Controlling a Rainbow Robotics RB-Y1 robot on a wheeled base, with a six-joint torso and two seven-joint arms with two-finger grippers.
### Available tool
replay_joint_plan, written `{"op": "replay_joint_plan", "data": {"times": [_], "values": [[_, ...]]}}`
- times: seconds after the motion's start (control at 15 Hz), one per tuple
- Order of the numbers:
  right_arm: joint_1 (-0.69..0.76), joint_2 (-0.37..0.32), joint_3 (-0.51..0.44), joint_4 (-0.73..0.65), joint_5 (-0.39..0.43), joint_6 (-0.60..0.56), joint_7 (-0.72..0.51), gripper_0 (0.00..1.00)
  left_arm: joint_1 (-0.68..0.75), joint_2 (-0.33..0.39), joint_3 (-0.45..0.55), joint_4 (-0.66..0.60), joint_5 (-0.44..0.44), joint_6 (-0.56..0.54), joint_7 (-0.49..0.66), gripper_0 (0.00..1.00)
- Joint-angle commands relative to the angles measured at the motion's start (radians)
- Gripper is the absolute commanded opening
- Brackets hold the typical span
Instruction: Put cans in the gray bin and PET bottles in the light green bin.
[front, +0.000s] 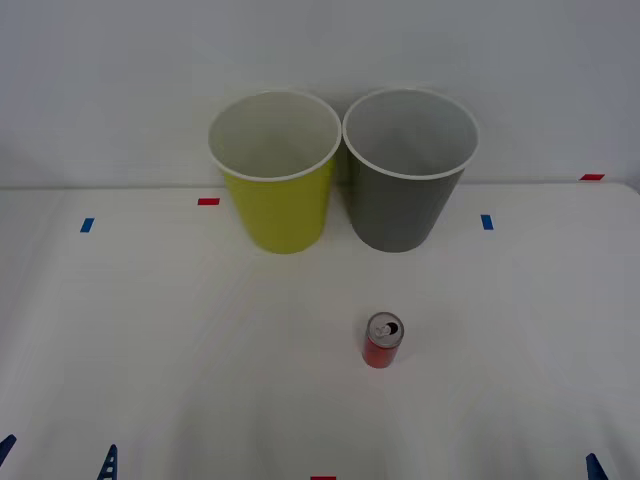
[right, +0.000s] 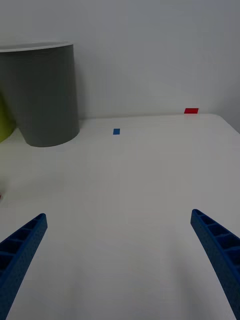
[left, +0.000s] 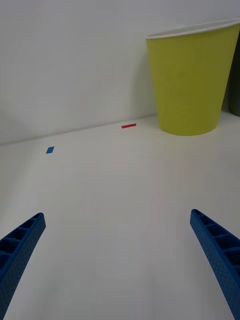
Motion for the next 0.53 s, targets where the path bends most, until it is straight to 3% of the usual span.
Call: {"op": "replay_joint_plan", "data": {"times": [0.07, 0.2, 0.53], "values": [[0.0, 0.0, 0.0, 0.0, 0.0, 0.0, 0.0, 1.0, 0.0, 0.0, 0.0, 0.0, 0.0, 0.0, 0.0, 1.0], [-0.015, 0.028, 0.014, 0.037, 0.003, 0.002, 0.005, 1.0, 0.0, 0.0, 0.0, 0.0, 0.0, 0.0, 0.0, 1.0], [-0.028, 0.023, 0.023, 0.063, 0.017, -0.066, 0.04, 1.0, 0.0, 0.0, 0.0, 0.0, 0.0, 0.0, 0.0, 1.0]]}}
